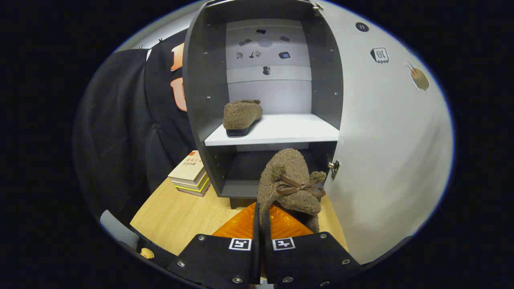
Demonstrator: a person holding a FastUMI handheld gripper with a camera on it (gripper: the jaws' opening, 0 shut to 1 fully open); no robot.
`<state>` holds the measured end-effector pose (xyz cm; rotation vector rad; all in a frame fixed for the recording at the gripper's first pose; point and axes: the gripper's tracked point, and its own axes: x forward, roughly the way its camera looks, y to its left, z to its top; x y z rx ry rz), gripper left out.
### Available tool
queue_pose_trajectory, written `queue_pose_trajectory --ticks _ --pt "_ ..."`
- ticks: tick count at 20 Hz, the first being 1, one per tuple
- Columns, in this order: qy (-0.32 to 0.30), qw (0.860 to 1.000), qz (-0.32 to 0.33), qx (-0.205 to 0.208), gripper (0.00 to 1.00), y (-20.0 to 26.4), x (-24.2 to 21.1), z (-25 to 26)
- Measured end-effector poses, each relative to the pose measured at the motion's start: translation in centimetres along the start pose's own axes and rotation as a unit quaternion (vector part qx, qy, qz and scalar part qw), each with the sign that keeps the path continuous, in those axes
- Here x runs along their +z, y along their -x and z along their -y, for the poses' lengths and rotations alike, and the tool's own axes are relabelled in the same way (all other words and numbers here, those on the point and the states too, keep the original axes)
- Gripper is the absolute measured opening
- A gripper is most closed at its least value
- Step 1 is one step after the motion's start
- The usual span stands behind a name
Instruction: Open the shoe cabinet door, grab the shoes and put them into the shoe cabinet, then close the shoe cabinet door.
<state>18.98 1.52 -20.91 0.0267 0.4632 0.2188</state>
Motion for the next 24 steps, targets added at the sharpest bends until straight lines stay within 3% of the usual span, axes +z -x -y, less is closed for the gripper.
queue_pose_trajectory --ticks 7,14,24 --pt "0.031 0.998 0.052 0.001 0.05 -3.1 10.3 2.3" --pt "0.047 0.997 0.067 0.003 0.05 -9.7 18.0 4.2" --pt "0.04 0.999 0.0 -0.006 0.05 -21.5 19.3 5.7"
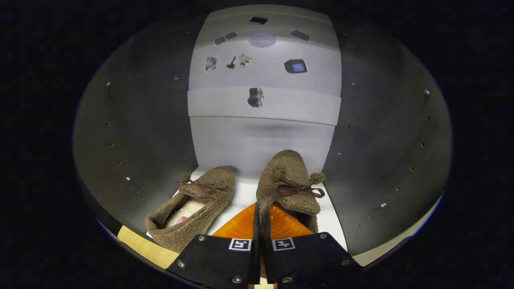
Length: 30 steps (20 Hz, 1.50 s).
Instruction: Open the shoe cabinet door, grab the shoes and put them into the shoe cabinet, then close the shoe cabinet door.
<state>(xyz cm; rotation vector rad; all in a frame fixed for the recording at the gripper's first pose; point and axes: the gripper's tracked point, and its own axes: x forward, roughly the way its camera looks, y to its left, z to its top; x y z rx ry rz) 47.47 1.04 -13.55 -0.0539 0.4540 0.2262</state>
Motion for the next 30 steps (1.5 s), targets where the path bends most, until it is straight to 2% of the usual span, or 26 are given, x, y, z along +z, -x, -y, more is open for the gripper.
queue_pose_trajectory --ticks 3,4,6,9,14,22,30 --pt "-0.004 1.0 -0.014 -0.017 0.07 -1.7 -0.7 0.3" --pt "-0.019 1.0 -0.018 -0.011 0.09 -2.0 -0.8 0.1" --pt "-0.04 0.999 -0.02 0.006 0.15 -2.3 -0.8 -0.8" --pt "-0.037 0.999 -0.014 -0.007 0.25 -2.1 -0.6 -0.6" --pt "-0.045 0.999 0.005 -0.005 0.27 0.7 0.3 -1.1" --pt "-0.035 0.998 0.048 -0.016 0.27 8.9 1.9 -1.9" --pt "-0.036 0.993 0.105 -0.028 0.27 21.7 2.5 -3.6"
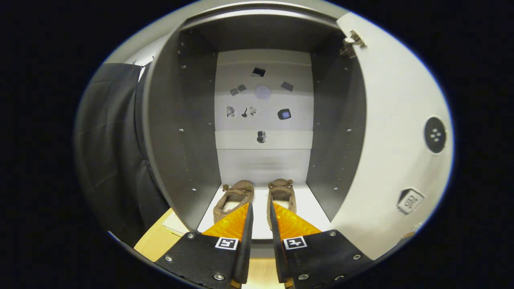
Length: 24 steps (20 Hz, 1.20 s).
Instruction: Open the shoe cabinet door, grab the shoes and put them into the shoe cabinet, then close the shoe cabinet door.
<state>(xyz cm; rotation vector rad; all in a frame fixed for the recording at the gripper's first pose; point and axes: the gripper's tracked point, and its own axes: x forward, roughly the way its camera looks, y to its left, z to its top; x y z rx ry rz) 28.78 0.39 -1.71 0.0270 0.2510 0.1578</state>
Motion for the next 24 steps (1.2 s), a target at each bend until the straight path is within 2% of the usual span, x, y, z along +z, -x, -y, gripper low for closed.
queue_pose_trajectory --ticks 1,7,14,20,24 --pt "0.002 1.0 0.002 -0.001 0.3 1.8 0.1 -0.1" --pt "0.006 0.999 0.038 -0.024 0.33 12.1 1.0 0.5" --pt "0.0 0.995 0.044 -0.087 0.33 21.8 -1.1 5.3" --pt "-0.005 0.99 0.04 -0.137 0.33 28.4 -3.5 8.6" --pt "-0.007 0.986 0.04 -0.164 0.39 31.4 -4.6 11.1"
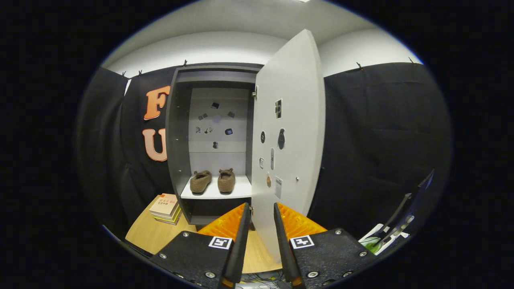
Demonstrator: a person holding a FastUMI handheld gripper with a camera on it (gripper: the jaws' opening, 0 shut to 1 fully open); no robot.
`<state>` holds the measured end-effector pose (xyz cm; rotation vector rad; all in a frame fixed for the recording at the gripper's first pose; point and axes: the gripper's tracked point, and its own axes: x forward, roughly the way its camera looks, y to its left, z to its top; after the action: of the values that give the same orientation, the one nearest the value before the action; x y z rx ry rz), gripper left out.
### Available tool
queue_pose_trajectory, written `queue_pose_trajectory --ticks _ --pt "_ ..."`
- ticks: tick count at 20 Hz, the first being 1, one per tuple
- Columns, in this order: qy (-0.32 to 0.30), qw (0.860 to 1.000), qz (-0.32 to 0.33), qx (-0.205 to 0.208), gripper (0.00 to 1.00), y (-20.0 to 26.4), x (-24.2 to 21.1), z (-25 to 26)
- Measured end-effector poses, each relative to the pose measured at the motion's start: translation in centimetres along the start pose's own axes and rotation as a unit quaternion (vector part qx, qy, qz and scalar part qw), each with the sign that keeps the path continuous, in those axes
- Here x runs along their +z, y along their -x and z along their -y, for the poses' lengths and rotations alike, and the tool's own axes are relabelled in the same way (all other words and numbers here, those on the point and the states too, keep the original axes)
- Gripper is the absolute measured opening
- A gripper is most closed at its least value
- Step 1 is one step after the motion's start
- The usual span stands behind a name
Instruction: Open the shoe cabinet door, grab the shoes and put them into the shoe cabinet, then close the shoe cabinet door.
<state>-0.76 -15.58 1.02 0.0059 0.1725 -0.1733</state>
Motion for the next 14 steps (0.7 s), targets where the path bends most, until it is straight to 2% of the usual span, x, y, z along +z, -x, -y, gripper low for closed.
queue_pose_trajectory --ticks 7,14 --pt "-0.012 0.999 -0.018 -0.046 0.45 -0.1 -2.1 6.6" --pt "-0.034 0.998 -0.023 -0.053 0.5 -4.7 -3.3 10.8"
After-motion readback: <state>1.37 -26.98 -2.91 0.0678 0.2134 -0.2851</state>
